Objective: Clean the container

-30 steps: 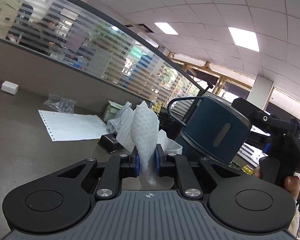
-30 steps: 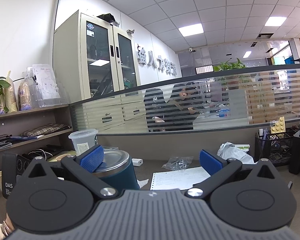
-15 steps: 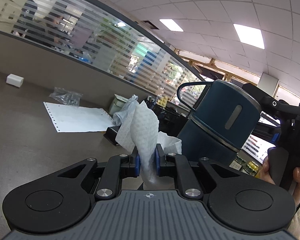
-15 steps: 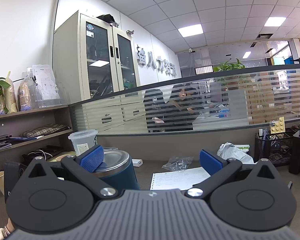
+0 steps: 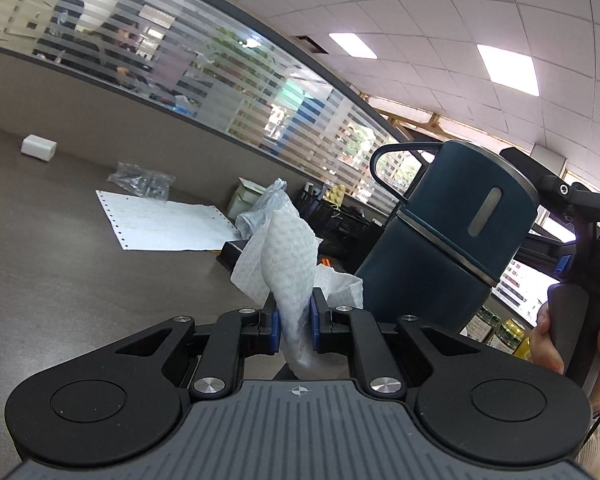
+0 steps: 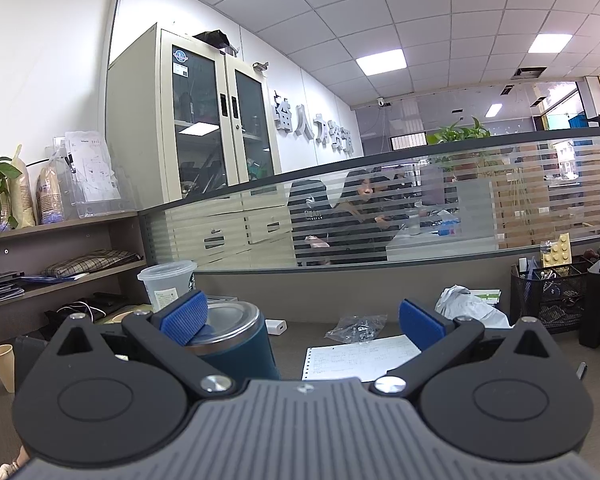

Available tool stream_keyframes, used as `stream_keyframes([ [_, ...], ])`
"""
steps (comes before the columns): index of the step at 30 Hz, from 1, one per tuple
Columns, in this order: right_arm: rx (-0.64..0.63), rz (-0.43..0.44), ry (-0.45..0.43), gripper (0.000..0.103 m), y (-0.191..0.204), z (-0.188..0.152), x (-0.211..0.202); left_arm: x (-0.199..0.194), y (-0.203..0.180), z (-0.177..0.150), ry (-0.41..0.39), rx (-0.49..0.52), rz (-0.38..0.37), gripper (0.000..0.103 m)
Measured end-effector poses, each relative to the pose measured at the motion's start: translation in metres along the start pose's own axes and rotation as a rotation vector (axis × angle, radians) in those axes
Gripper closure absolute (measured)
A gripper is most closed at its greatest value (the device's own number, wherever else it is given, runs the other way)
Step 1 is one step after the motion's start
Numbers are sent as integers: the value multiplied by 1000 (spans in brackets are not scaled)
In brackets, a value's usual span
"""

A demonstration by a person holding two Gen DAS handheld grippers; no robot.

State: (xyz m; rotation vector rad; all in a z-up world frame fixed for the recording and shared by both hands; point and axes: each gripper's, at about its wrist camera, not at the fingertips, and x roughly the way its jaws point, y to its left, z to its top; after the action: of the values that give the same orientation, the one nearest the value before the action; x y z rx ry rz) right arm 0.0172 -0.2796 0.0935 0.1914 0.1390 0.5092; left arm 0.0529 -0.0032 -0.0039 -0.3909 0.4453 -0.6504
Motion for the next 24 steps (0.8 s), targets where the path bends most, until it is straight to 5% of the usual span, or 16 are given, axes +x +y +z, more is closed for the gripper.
stream_keyframes([
  [24,10,-3,-14,0,0,-2,0,6,2,-9,44,-1,41,86],
])
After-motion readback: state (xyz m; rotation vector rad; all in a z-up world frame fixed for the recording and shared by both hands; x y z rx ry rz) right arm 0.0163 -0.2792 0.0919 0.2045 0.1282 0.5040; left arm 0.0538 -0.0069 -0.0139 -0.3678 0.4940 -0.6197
